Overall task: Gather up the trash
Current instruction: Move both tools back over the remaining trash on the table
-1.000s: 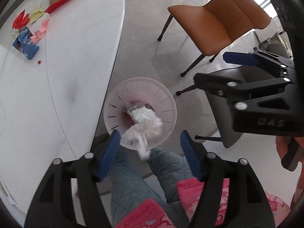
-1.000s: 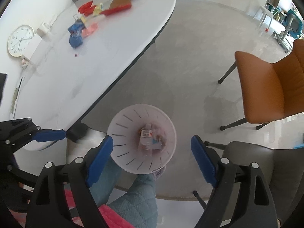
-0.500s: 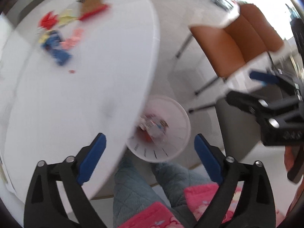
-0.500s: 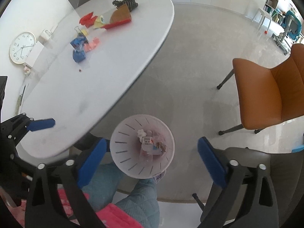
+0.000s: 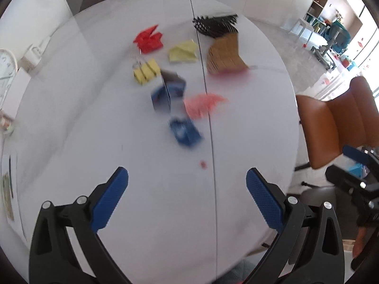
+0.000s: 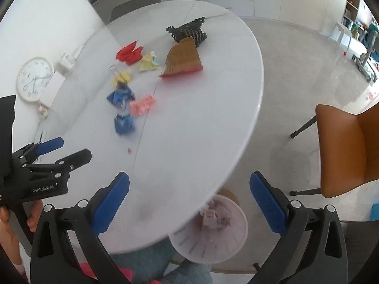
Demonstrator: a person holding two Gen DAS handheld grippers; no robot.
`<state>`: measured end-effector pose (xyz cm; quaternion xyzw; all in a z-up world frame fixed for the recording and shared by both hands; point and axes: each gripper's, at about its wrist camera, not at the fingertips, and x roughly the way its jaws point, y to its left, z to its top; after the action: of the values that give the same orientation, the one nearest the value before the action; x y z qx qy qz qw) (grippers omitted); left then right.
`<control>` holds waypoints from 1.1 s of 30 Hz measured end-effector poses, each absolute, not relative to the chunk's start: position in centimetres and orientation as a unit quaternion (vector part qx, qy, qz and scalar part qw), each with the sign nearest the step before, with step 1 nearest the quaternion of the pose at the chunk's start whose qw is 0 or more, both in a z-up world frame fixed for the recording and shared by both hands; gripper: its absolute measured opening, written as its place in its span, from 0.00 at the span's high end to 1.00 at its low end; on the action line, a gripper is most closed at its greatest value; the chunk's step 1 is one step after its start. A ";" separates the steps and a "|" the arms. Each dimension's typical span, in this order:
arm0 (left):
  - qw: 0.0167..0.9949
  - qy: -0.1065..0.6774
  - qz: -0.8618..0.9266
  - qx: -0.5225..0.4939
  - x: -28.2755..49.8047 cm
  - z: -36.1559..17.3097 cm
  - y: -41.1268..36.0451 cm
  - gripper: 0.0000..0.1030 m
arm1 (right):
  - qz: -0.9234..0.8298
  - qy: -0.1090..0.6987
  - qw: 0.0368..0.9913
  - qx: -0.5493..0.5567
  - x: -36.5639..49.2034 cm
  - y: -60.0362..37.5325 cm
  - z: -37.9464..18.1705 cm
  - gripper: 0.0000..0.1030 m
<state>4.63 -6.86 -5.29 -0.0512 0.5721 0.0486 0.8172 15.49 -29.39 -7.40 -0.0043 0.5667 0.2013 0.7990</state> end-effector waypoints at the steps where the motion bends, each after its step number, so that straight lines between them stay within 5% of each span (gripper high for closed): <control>1: 0.818 0.571 0.048 -0.049 5.7 -5.5 -6.5 0.07 | 0.199 0.568 0.798 -0.003 16.2 -28.9 -7.6 0.02; 14: 0.797 0.602 0.017 -0.047 16.1 -10.6 -2.5 0.07 | 0.174 0.585 0.792 0.021 24.1 -23.1 -10.2 0.02; 29: 0.793 0.606 -0.003 -0.061 17.7 -11.9 -1.7 0.09 | 0.177 0.600 0.780 0.013 26.5 -22.0 -12.1 0.02; 33: 0.788 0.614 -0.016 -0.040 18.1 -12.6 -2.0 0.17 | 0.184 0.603 0.776 0.012 26.7 -21.9 -12.4 0.02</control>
<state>18.07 -1.97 -12.55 -0.0396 0.6145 -0.0161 0.7878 26.72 -21.93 -12.43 0.0118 0.6028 0.1835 0.7764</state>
